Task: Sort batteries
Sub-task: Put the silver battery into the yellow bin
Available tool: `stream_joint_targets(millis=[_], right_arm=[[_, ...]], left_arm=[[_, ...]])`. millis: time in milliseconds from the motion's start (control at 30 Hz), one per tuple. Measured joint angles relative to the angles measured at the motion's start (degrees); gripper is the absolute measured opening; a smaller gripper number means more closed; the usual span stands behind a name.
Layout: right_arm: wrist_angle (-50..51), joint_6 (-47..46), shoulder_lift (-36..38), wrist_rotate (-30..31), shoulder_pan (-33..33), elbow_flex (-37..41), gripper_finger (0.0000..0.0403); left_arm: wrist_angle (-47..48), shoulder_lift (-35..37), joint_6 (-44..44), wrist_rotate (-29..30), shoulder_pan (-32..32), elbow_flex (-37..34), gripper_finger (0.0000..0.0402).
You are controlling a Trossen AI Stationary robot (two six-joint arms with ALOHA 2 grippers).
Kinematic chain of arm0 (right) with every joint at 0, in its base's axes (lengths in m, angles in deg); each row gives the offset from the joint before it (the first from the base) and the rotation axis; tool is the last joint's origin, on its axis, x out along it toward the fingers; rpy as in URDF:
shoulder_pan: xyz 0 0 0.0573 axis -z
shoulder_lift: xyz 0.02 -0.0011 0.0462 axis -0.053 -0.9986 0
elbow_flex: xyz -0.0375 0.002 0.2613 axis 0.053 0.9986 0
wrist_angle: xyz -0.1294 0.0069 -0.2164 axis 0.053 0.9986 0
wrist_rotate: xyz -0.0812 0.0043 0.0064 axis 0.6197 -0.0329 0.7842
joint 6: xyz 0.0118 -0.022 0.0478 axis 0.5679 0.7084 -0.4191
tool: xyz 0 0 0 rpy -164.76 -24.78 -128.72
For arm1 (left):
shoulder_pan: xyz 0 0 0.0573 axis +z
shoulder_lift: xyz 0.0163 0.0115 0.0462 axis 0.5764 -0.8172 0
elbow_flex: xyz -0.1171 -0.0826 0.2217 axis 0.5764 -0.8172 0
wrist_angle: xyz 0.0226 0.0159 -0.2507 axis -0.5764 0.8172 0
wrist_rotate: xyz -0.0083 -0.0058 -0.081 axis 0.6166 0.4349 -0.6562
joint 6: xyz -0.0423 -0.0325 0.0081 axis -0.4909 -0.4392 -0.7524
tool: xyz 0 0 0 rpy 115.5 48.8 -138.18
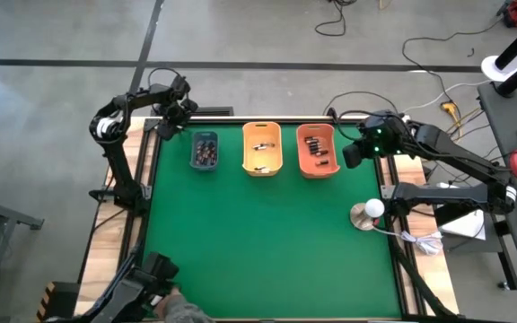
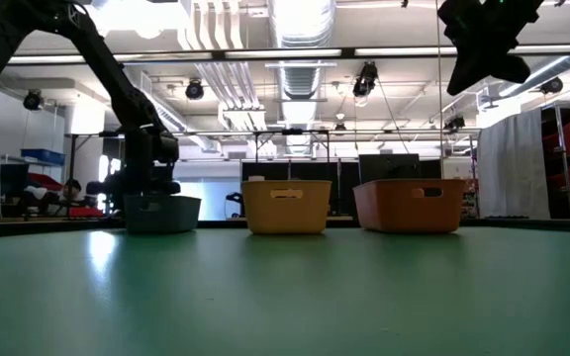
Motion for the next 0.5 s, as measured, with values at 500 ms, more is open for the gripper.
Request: stream_joint_targets(millis=[500], right_arm=[[11.85, 6.25, 0.84, -4.08, -1.14, -8.25, 0.0013]], left_arm=[[2.34, 0.68, 8.78, 4.52, -1.18, 1.8, 0.0014]])
